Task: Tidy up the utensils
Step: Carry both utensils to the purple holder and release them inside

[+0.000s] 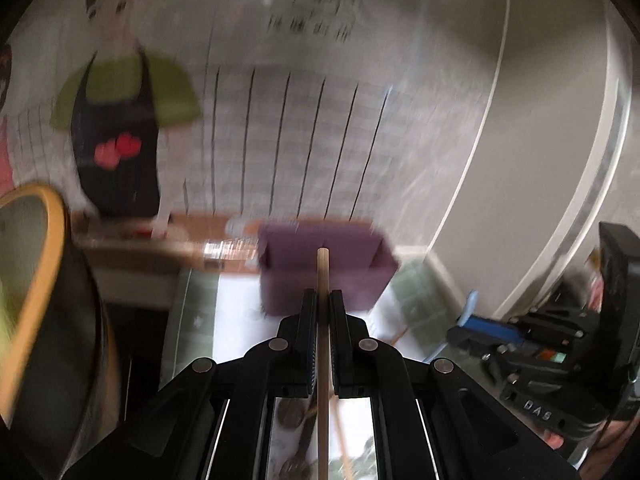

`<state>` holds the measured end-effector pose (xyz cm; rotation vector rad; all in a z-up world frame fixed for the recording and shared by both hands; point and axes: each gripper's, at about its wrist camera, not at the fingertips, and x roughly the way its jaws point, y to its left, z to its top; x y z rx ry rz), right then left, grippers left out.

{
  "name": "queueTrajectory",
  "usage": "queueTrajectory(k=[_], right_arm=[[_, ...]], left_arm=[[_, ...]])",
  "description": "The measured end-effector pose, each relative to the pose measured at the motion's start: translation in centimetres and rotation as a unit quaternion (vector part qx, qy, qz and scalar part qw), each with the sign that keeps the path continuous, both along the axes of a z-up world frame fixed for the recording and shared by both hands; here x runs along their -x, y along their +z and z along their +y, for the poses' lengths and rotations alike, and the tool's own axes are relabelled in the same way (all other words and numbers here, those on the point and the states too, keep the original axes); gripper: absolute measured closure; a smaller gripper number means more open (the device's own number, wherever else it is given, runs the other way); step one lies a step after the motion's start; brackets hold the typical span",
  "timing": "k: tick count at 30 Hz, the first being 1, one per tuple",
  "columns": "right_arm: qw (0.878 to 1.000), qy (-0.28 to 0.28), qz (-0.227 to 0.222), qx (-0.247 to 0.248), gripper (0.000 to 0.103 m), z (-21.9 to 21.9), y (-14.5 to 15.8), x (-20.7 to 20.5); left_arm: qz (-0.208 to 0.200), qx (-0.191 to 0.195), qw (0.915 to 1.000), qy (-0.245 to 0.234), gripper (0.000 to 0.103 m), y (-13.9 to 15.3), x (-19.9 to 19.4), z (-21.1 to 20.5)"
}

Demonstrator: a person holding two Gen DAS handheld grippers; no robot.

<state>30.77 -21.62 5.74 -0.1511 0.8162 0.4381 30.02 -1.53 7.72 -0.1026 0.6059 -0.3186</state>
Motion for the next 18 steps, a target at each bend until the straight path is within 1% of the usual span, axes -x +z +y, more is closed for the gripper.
queueTrajectory(k=[1, 4, 6, 7, 11, 13, 15, 18], right_arm=[[1.0, -0.001, -0.007, -0.005, 0.093, -0.1, 0.8, -0.1], [0.999, -0.007, -0.04, -0.009, 0.093, -0.3, 4.2, -1.0], [0.997, -0.016, -0.072, -0.005, 0.093, -0.5, 7.0, -1.7], [0.996, -0.021, -0.086, -0.003, 0.093, -0.7, 8.2, -2.1], [0.989, -0.042, -0.138, -0.003, 0.093, -1.0, 13.5, -4.2], [0.985, -0.053, -0.161, -0.01, 0.093, -1.2, 15.9, -5.3], [0.981, -0.061, -0.181, -0.018, 0.093, -1.3, 17.9, -6.6], [0.977, -0.07, -0.198, -0.024, 0.093, -1.7, 18.9, -8.1]], left_arm=[[-0.013, 0.002, 0.9999, 0.0, 0.097, 1.0, -0.2, -0.2], [-0.081, 0.013, 0.9966, 0.011, 0.097, 4.9, -0.7, -0.7], [-0.127, 0.016, 0.9915, 0.023, 0.097, 7.4, -1.1, -1.0], [-0.147, 0.025, 0.9884, 0.028, 0.097, 8.8, -1.5, -1.2], [-0.169, 0.034, 0.9847, 0.023, 0.097, 12.2, -3.8, -2.3], [-0.19, 0.044, 0.9806, 0.024, 0.097, 13.9, -5.1, -2.5], [-0.208, 0.049, 0.9766, 0.025, 0.097, 14.5, -5.9, -2.8], [-0.225, 0.046, 0.9729, 0.029, 0.097, 14.4, -7.4, -3.2]])
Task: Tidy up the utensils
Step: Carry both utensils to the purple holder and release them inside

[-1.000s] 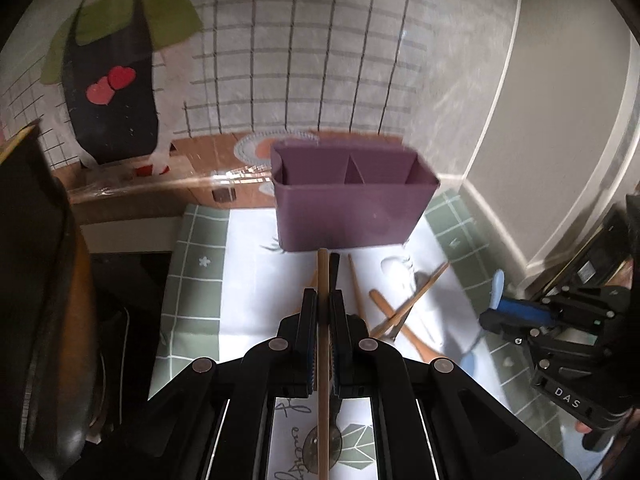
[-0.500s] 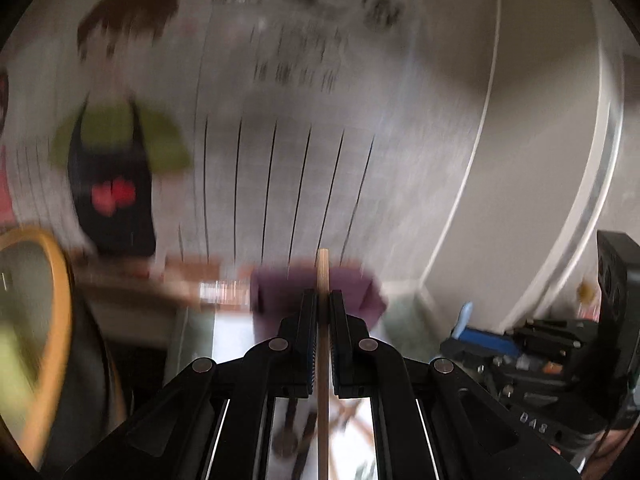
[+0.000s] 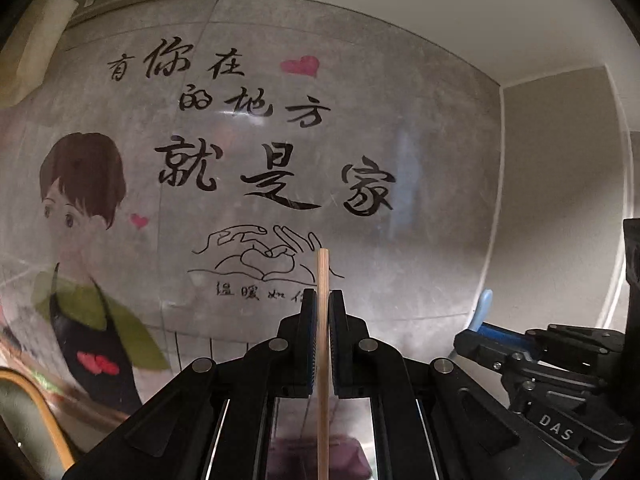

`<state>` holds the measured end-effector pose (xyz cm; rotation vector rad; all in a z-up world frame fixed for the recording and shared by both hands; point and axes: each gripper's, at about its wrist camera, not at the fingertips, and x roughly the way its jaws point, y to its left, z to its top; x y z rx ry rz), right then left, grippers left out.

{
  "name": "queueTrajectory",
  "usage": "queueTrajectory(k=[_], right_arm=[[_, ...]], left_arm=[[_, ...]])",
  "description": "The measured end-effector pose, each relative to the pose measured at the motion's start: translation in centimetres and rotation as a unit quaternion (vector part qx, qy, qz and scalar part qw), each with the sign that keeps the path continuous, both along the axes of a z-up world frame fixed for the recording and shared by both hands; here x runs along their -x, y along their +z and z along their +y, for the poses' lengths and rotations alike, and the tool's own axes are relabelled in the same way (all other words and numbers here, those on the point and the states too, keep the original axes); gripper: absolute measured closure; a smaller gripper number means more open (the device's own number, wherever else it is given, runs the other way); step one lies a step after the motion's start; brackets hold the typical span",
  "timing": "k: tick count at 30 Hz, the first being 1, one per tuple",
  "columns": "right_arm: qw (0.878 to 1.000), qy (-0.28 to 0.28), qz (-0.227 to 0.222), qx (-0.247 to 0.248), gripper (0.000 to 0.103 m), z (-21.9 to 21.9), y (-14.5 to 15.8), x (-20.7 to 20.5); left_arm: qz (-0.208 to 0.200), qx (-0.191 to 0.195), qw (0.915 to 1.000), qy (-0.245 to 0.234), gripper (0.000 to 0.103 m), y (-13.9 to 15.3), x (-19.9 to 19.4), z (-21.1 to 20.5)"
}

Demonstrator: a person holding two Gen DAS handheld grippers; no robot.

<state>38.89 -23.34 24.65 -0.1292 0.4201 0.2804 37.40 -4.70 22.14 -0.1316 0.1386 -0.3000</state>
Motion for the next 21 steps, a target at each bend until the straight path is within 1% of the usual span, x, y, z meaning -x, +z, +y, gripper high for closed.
queueTrajectory(k=[3, 7, 11, 13, 17, 19, 21], right_arm=[[1.0, -0.006, 0.001, -0.008, 0.093, -0.1, -1.2, -1.1], [0.999, -0.007, 0.039, -0.015, 0.093, 0.3, -5.3, -3.6], [0.997, -0.009, 0.076, -0.027, 0.093, 0.6, -9.5, -5.9], [0.996, -0.011, 0.084, -0.028, 0.093, 0.8, -11.2, -6.9], [0.994, -0.014, 0.106, -0.02, 0.093, 1.2, -14.4, -8.5], [0.993, -0.015, 0.112, -0.014, 0.093, 1.7, -15.7, -9.2], [0.993, -0.015, 0.113, -0.011, 0.093, 1.8, -16.8, -9.5]], left_arm=[[-0.002, -0.003, 0.9999, 0.01, 0.097, -1.9, -1.6, 0.0], [0.009, -0.009, 0.9995, 0.029, 0.097, -5.8, -4.4, 0.2], [0.001, -0.024, 0.9982, 0.056, 0.097, -9.1, -6.0, 0.1], [-0.004, -0.026, 0.9972, 0.07, 0.097, -10.5, -6.7, 0.1], [0.01, -0.005, 0.9981, 0.06, 0.097, -12.2, -8.3, 0.6], [0.018, 0.009, 0.9977, 0.065, 0.097, -13.0, -9.3, 1.2], [0.021, 0.012, 0.9969, 0.074, 0.097, -13.6, -9.9, 1.3]])
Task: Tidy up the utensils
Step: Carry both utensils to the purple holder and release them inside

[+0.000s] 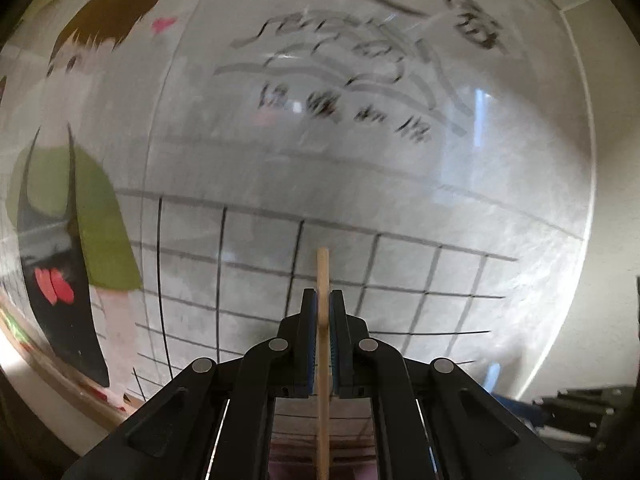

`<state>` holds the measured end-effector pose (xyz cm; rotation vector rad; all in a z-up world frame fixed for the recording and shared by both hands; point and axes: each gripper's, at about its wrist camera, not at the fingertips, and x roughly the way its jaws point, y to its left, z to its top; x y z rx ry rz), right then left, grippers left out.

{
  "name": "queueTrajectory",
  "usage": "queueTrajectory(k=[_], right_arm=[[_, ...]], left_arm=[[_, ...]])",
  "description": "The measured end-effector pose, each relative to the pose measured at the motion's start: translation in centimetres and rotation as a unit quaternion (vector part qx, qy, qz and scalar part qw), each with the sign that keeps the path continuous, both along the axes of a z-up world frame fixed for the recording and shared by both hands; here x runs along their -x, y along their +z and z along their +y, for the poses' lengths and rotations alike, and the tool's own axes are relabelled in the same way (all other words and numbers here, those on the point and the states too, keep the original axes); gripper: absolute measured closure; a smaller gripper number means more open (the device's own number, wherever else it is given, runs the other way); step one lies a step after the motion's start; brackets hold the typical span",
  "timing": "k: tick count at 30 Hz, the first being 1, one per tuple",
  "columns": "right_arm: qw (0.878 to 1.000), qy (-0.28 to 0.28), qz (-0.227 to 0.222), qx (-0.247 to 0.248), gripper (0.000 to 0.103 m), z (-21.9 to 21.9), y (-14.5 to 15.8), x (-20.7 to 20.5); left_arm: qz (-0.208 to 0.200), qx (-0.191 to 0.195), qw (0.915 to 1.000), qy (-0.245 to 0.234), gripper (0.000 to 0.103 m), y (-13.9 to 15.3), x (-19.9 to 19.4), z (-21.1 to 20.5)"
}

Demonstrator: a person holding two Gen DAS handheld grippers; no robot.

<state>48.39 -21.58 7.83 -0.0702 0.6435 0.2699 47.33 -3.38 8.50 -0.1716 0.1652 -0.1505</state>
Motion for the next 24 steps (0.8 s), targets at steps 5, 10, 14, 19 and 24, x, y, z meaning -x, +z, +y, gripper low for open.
queueTrajectory(k=[5, 10, 14, 19, 24], right_arm=[[1.0, 0.005, 0.021, -0.001, 0.093, 0.1, -2.7, -0.9], [0.999, 0.012, 0.042, -0.005, 0.093, 0.2, -5.0, -0.9], [0.998, 0.013, 0.055, 0.001, 0.093, 0.3, -6.3, -0.6], [0.998, 0.011, 0.069, 0.004, 0.092, 0.3, -7.8, -0.8], [0.997, 0.007, 0.08, 0.017, 0.082, 0.6, -8.7, -0.4]], left_arm=[[-0.02, -0.032, 0.9993, 0.007, 0.096, -1.6, 0.2, -1.2], [0.023, 0.023, 0.9995, 0.001, 0.097, -3.2, 0.6, 1.1], [0.06, 0.003, 0.9982, -0.003, 0.097, -5.6, 1.0, 1.5], [0.115, -0.006, 0.9933, -0.005, 0.096, -9.2, 1.0, 1.2], [0.164, -0.022, 0.9863, 0.0, 0.092, -10.2, 1.2, 1.0]])
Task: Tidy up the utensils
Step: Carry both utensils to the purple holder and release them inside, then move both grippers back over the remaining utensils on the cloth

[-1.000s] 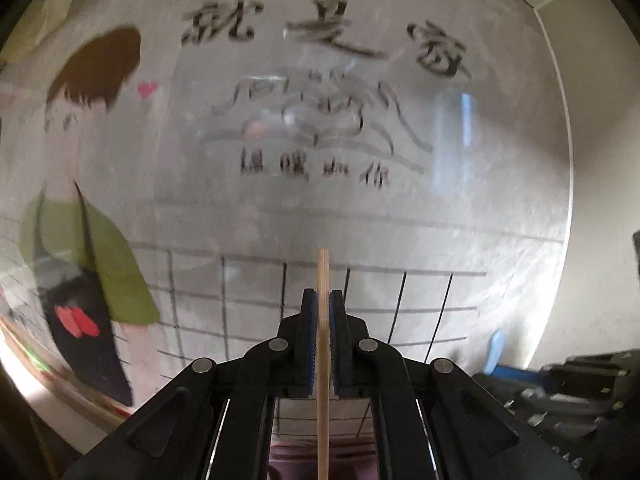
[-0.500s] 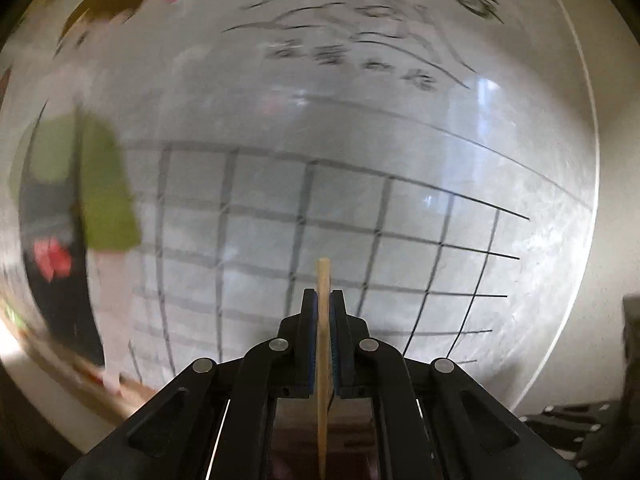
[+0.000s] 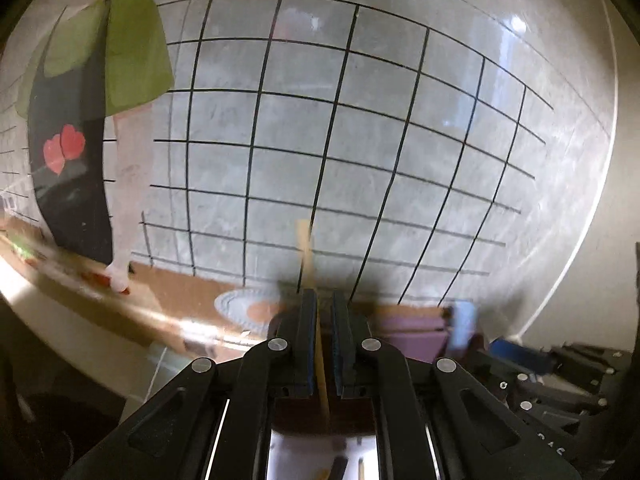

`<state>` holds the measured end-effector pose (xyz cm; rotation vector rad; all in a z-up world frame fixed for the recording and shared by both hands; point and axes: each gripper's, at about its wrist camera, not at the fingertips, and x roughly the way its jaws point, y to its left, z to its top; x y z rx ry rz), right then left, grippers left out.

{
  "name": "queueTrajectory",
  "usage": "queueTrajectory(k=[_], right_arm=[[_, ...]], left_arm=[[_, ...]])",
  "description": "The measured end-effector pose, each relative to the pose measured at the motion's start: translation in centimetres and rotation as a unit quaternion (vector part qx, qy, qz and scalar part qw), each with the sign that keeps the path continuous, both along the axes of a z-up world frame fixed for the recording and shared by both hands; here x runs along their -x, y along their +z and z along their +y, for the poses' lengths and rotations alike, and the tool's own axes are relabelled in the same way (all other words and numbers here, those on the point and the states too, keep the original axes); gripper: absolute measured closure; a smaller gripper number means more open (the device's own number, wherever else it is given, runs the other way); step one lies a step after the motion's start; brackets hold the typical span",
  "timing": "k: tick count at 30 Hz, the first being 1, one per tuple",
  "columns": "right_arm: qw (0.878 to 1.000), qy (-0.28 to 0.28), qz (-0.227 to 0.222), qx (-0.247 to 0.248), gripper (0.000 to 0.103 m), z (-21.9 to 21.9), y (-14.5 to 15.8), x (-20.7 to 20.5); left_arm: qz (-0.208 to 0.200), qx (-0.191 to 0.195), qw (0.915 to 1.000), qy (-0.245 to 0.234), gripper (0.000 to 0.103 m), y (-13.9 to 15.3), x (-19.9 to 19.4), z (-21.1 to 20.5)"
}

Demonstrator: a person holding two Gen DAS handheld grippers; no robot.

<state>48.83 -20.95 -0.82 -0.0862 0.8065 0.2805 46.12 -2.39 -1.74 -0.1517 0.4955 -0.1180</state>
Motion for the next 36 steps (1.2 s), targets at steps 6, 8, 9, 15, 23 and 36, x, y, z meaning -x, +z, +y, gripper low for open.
queueTrajectory(k=[6, 8, 9, 15, 23, 36], right_arm=[[1.0, -0.007, -0.017, -0.004, 0.058, -0.2, 1.9, 2.4], [1.0, -0.006, -0.023, -0.002, 0.053, -0.3, 2.9, 3.8], [1.0, -0.005, -0.026, -0.001, 0.051, -0.5, 3.3, 4.6], [0.999, 0.004, -0.039, 0.0, 0.042, -0.4, 4.8, 9.8], [0.999, 0.04, -0.011, -0.005, 0.041, 1.3, 2.8, 15.5], [0.995, 0.048, 0.082, 0.023, 0.058, 2.6, -6.3, 17.2]], left_arm=[[0.007, -0.028, 0.9995, 0.015, 0.05, 1.6, 4.0, -1.0], [0.002, -0.041, 0.999, 0.016, 0.047, 2.3, 6.4, -1.1], [0.0, -0.046, 0.9988, 0.016, 0.045, 3.5, 7.7, -1.0], [0.009, -0.051, 0.9986, 0.004, 0.031, 6.4, 13.1, -0.9], [0.035, -0.073, 0.9967, -0.002, 0.028, 6.0, 18.5, -0.4], [0.108, -0.079, 0.9909, -0.013, 0.026, -0.1, 21.7, 1.3]])
